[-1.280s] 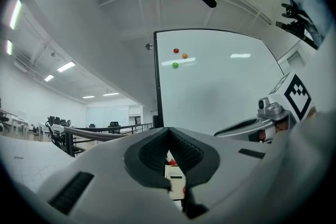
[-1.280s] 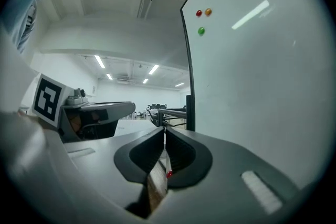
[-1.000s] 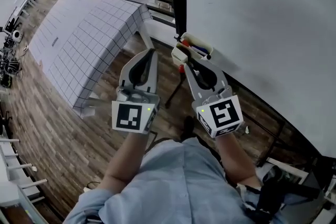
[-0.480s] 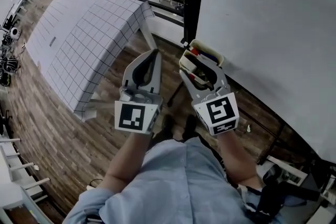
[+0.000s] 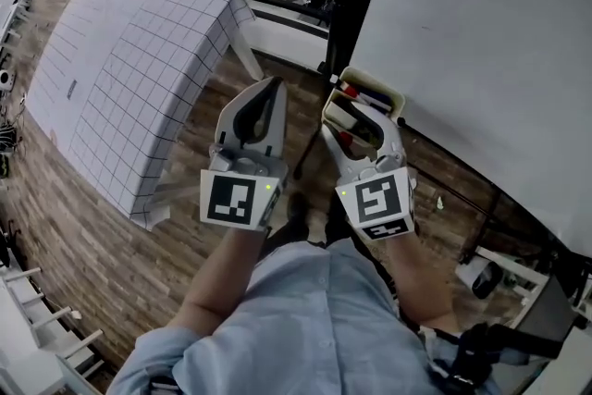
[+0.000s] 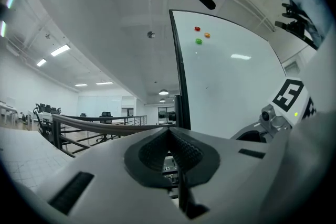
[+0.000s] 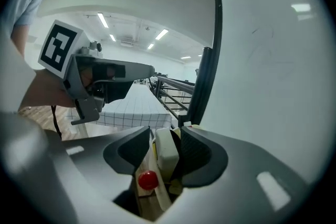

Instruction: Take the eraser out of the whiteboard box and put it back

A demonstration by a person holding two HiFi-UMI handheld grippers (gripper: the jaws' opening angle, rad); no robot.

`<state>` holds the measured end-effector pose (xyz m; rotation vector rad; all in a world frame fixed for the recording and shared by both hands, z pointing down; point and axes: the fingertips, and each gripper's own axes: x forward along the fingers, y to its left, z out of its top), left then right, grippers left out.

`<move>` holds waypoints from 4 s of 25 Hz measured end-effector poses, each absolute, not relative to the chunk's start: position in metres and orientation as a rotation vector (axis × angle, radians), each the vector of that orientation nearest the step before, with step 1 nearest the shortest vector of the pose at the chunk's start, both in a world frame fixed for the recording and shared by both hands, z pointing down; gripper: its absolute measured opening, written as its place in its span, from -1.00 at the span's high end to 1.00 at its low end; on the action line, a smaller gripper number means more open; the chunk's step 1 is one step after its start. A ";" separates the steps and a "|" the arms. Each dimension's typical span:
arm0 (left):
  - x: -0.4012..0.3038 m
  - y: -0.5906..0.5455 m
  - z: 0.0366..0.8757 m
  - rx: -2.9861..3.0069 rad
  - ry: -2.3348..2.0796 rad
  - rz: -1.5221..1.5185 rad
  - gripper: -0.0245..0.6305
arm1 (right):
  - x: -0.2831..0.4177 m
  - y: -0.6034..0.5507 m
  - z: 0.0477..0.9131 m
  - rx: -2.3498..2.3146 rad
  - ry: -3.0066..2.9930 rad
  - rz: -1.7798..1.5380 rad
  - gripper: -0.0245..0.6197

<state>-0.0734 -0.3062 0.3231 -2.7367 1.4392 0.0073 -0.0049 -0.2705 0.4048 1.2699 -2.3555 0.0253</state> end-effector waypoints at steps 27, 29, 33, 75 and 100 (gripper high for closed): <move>-0.073 -0.289 0.315 -2.798 1.316 0.073 0.93 | 0.011 -0.257 0.355 1.423 -2.251 -0.098 0.54; -0.074 -0.284 0.310 -2.790 1.307 0.085 0.93 | 0.012 -0.253 0.344 1.440 -2.270 -0.109 0.54; -0.073 -0.278 0.298 -2.763 1.303 0.112 0.93 | 0.020 -0.247 0.322 1.485 -2.302 -0.121 0.54; -0.049 -0.286 0.291 -2.804 1.200 0.157 0.93 | 0.040 -0.251 0.299 1.542 -2.338 -0.121 0.54; -0.058 -0.307 0.318 -2.855 1.214 0.106 0.93 | 0.011 -0.257 0.363 1.398 -2.254 -0.034 0.53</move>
